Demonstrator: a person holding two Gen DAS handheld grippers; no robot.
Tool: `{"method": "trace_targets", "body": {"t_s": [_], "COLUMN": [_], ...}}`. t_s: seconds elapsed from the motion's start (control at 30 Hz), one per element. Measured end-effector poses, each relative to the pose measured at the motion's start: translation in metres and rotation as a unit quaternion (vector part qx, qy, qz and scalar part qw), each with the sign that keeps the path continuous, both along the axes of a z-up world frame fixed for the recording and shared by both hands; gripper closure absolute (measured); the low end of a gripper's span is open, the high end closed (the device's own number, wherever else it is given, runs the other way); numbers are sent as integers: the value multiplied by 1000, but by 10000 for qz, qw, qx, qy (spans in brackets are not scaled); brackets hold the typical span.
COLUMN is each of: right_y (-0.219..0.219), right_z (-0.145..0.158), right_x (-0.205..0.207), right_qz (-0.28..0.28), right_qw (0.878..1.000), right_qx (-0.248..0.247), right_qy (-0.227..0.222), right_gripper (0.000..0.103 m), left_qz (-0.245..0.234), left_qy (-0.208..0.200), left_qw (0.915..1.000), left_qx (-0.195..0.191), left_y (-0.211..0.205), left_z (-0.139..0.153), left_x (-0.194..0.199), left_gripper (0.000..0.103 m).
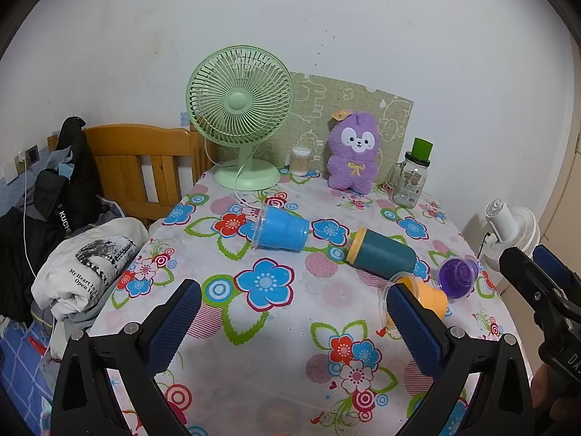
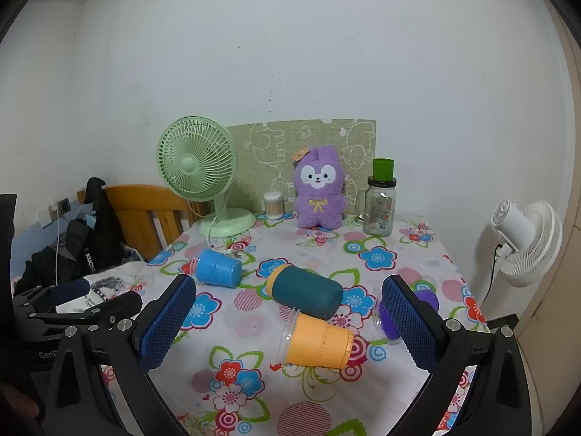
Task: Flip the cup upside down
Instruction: 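Move the right tool toward the teal cup lying on its side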
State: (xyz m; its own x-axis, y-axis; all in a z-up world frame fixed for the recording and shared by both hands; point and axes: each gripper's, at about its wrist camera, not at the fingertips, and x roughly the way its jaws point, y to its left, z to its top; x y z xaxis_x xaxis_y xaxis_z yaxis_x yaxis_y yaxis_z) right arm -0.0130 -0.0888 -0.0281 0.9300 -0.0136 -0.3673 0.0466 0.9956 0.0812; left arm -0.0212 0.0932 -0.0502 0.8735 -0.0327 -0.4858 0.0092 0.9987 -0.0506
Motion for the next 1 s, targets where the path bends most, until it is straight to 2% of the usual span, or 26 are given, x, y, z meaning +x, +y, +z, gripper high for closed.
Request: {"method": "trace_targets", "body": {"t_s": [0.83, 1.0], "right_y": [2, -4], "right_z": [-3, -9], "right_x": [3, 17], "right_qz": [72, 199], "right_qw": [10000, 9994], "right_qx": [-9, 40], "right_qy": [69, 289], "right_gripper": [0, 0], "left_qz": [16, -43], "left_qy": [84, 341], "left_qw": [10000, 9994], "left_qx": [-1, -20], "left_y": [-1, 0], "left_z": [-5, -15], "left_x": [4, 15], "left_gripper": [0, 0]}}
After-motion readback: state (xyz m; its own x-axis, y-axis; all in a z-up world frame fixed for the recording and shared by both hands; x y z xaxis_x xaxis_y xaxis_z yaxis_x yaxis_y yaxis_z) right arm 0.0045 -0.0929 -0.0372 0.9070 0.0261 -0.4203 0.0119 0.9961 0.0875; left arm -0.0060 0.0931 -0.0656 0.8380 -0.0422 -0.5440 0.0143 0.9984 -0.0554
